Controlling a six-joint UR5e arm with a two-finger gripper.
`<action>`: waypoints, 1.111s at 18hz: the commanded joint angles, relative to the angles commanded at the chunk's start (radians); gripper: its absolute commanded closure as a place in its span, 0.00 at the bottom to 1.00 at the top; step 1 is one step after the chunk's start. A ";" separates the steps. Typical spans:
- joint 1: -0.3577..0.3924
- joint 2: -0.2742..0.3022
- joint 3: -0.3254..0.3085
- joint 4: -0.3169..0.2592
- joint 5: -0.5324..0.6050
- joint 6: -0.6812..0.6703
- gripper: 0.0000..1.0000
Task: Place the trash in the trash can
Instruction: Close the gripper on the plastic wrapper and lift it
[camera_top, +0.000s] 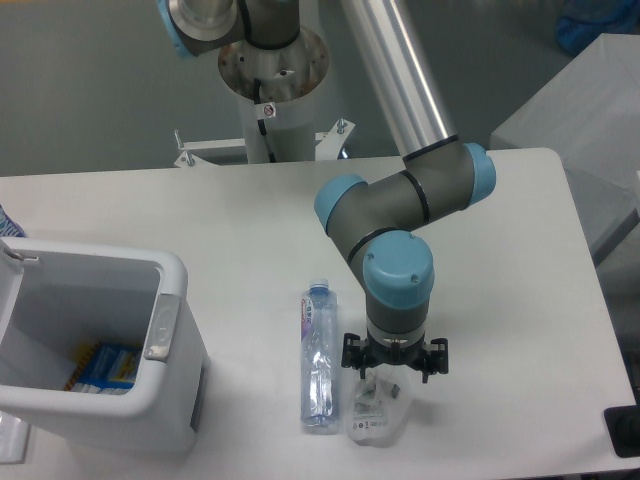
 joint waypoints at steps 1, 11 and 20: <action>0.000 0.000 0.000 0.000 0.000 0.002 0.47; 0.000 0.002 0.003 -0.002 -0.005 -0.002 1.00; 0.014 0.015 0.098 -0.002 -0.078 -0.076 1.00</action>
